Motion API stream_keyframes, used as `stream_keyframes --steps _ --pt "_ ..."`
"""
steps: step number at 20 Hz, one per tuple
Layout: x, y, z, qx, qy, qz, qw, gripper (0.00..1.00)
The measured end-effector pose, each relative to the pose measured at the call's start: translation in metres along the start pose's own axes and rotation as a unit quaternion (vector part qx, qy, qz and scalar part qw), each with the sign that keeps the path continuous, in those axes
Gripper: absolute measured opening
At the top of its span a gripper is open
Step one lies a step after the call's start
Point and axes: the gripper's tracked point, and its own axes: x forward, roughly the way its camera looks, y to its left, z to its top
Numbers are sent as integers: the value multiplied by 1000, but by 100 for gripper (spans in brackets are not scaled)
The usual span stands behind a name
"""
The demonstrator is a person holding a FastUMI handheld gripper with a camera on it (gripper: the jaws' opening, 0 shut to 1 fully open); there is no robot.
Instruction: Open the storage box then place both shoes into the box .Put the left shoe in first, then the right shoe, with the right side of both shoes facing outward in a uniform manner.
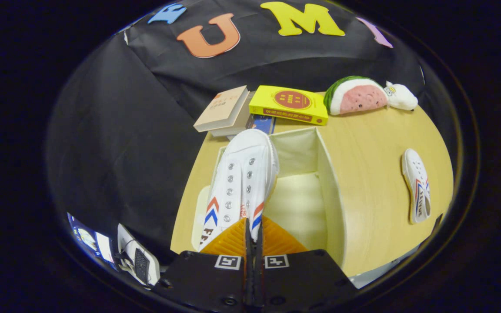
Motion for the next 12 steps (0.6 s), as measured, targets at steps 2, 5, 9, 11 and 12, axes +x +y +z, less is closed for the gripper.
stream_keyframes --steps 2,5,9,11,12 --pt "9 2 -2 -11 0 -10 1000 6" --pt "22 4 -8 -20 6 -22 1000 6" --pt "36 6 -9 -20 4 -17 1000 17" --pt "31 4 -3 -30 -10 -17 999 34" --pt "25 4 0 -34 -19 -16 999 43"
